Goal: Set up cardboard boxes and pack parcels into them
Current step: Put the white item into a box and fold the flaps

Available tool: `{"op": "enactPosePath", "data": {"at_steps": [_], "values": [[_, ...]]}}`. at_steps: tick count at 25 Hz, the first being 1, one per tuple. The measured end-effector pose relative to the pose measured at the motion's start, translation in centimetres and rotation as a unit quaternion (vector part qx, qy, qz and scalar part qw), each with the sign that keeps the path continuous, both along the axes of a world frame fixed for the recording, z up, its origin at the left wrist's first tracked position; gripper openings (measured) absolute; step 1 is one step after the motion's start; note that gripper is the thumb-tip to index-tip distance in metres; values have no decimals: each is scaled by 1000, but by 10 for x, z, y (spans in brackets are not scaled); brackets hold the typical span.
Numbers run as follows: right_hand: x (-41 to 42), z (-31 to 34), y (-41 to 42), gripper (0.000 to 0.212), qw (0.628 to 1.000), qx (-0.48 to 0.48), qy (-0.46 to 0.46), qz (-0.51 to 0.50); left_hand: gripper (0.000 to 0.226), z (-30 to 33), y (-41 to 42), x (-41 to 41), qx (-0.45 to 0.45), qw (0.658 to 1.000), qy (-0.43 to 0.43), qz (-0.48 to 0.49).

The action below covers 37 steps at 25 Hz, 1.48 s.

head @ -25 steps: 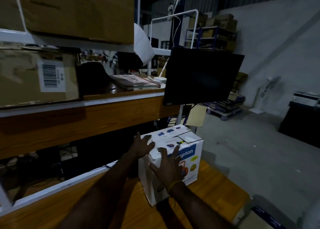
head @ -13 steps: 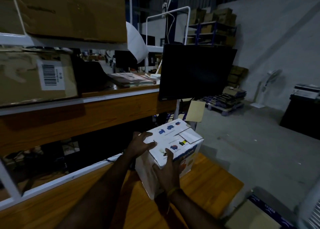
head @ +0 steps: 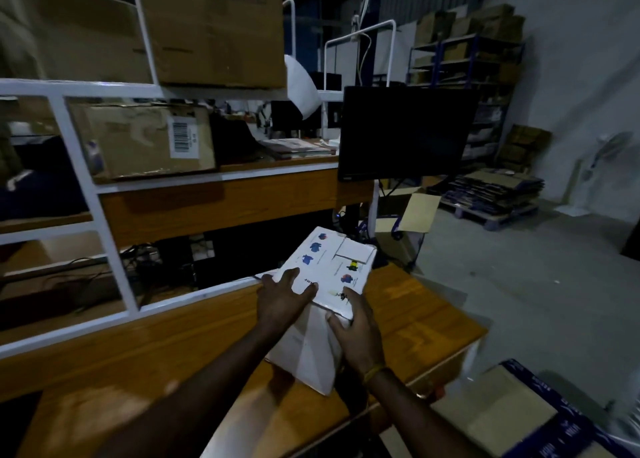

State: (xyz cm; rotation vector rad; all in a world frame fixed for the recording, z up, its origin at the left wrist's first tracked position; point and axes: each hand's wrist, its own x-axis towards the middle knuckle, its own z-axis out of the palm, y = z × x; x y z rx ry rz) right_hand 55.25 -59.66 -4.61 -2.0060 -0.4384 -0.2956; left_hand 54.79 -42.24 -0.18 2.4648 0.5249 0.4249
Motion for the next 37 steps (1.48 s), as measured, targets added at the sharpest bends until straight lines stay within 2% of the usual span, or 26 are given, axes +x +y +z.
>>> {"op": "enactPosePath", "data": {"at_steps": [3,7,12,16,19,21,23,26,28,30,33,35,37], "values": [[-32,-6,-4,58,998,41,-3,38,85,-2,-4,-53,48,999,-4,19],[-65,-10,2,64,994,53,16,96,70,-9,1,-111,44,997,8,63],[-90,-12,19,65,983,71,37,166,70,-11,3,-180,60,991,32,116],[-106,-9,41,73,976,105,59,183,70,-15,14,-223,49,989,38,136],[-117,-16,53,75,972,140,110,156,72,-27,29,-234,43,992,-11,119],[-122,-26,58,78,972,140,124,144,86,-43,35,-236,-45,990,-87,103],[-123,-40,58,87,967,141,147,151,102,-62,35,-237,-153,970,-146,116],[-124,-74,55,84,950,136,229,162,111,-89,35,-234,-257,949,-140,120],[-123,-102,54,95,939,117,276,171,105,-111,40,-230,-340,928,-110,106],[-124,-120,53,106,927,109,303,192,107,-133,46,-228,-439,891,-72,85],[-126,-129,50,95,930,117,293,187,108,-156,52,-224,-491,866,-67,70],[-125,-137,47,120,948,58,244,198,100,-152,51,-227,-496,861,-83,75],[-133,-130,48,130,957,-18,216,195,82,-133,46,-237,-493,858,-106,94]]}}
